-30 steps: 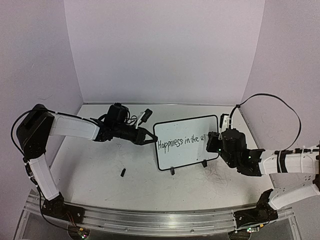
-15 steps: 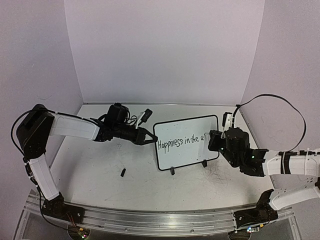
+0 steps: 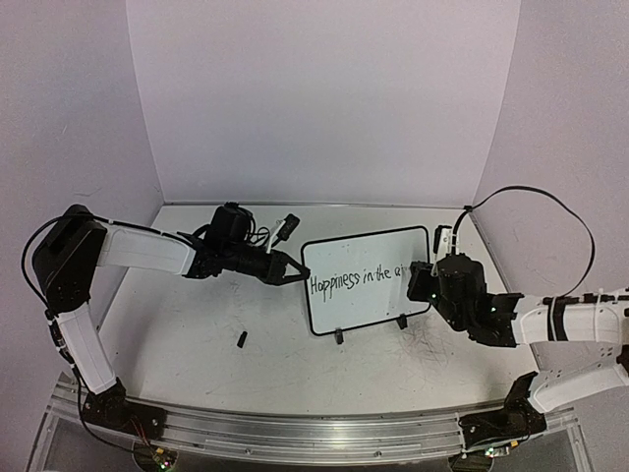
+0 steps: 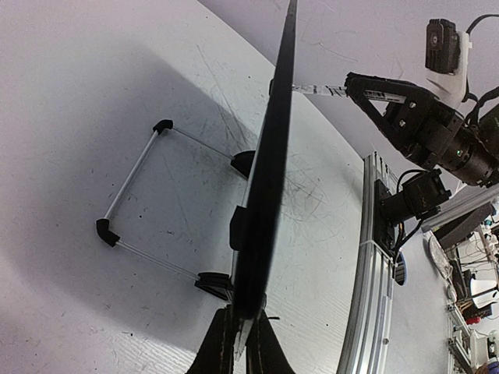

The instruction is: Write a sentence on the whiteboard

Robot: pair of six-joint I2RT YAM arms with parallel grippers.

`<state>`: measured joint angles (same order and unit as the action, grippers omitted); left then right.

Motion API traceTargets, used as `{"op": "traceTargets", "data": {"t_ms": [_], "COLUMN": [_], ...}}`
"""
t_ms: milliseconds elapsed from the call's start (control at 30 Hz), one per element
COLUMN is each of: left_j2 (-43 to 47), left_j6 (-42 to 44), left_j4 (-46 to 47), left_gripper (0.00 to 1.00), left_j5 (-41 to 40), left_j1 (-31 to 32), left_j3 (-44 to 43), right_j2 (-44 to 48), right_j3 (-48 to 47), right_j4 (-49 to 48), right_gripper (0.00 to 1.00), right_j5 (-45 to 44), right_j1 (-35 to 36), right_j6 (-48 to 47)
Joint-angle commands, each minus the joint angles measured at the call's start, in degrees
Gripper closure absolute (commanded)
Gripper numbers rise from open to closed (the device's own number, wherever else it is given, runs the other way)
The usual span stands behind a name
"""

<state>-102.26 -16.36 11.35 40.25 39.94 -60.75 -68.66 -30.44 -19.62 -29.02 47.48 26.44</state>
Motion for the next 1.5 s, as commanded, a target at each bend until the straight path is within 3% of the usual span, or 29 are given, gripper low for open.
{"op": "traceTargets", "data": {"t_ms": [0,1467], "left_j2": [1.23,1.19], "left_j6": [0.19,0.2], "left_j4": [-3.18,-3.17], "left_gripper": [1.0,1.0], "left_j5": [1.36,1.34], "left_j1": [1.19,1.19], "left_j3": [-1.39,-1.41], "right_j2": [-0.34,2.46], "right_j3": [-0.6,0.13], "right_j4": [-1.74,-0.09], "right_gripper": [1.0,1.0], "right_j5": [-0.37,0.56], "right_j1": [-0.29,-0.63], "right_j6": [-0.05,2.01]}}
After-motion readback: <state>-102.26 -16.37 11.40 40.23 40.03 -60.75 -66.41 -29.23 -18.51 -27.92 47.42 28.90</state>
